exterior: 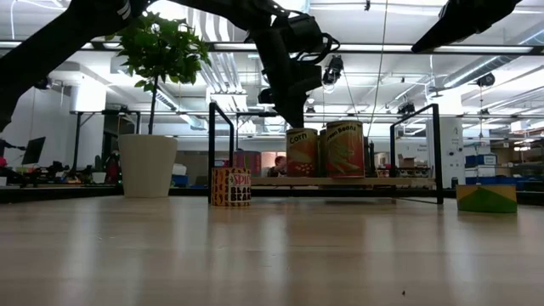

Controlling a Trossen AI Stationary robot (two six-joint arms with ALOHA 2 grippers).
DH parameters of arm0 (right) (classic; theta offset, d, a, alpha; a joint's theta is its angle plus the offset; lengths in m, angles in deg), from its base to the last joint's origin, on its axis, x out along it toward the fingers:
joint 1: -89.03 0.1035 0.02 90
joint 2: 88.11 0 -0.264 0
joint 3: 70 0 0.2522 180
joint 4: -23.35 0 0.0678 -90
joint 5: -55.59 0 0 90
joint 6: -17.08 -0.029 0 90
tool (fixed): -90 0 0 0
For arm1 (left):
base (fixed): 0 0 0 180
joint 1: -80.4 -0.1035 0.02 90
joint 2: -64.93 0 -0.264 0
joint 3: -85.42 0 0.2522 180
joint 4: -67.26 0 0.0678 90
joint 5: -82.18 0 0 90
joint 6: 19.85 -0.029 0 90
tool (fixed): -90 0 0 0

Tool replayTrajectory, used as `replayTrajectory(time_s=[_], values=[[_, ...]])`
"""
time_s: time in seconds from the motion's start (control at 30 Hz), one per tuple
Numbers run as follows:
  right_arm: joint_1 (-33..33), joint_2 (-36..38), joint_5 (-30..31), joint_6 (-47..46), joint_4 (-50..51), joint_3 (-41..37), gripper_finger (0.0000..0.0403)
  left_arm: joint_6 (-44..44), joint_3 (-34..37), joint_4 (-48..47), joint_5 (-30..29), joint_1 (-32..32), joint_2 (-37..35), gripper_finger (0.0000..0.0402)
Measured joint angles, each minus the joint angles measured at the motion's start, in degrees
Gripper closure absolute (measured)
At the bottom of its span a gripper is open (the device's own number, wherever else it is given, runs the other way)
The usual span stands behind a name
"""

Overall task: Pick and place cans onto a shelf
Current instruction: Put the top canned corn on the shelf, then put the canned corn on the shelf

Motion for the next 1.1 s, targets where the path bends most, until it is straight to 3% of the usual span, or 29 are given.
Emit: replayTrajectory(time_s=[0.5, 0.77, 1.0, 1.1], values=[[0.00, 0.00, 0.04, 0.28, 0.00, 0.00, 0.0394, -0.07, 0.00, 0.30, -0.02, -0.04, -1.36, 0.0401], [0.00, 0.02, 0.04, 0.28, 0.00, 0.00, 0.0394, 0.36, -0.02, 0.10, -0.04, 0.53, -4.34, 0.0372], [-0.02, 0.00, 0.04, -0.28, 0.00, 0.00, 0.0394, -1.36, 0.19, 1.21, -0.29, 7.88, -9.69, 0.0366], [-0.02, 0.00, 0.00, -1.14, 0.00, 0.00, 0.0394, -3.67, 1.44, 1.49, -4.16, 13.20, -12.21, 0.0366]])
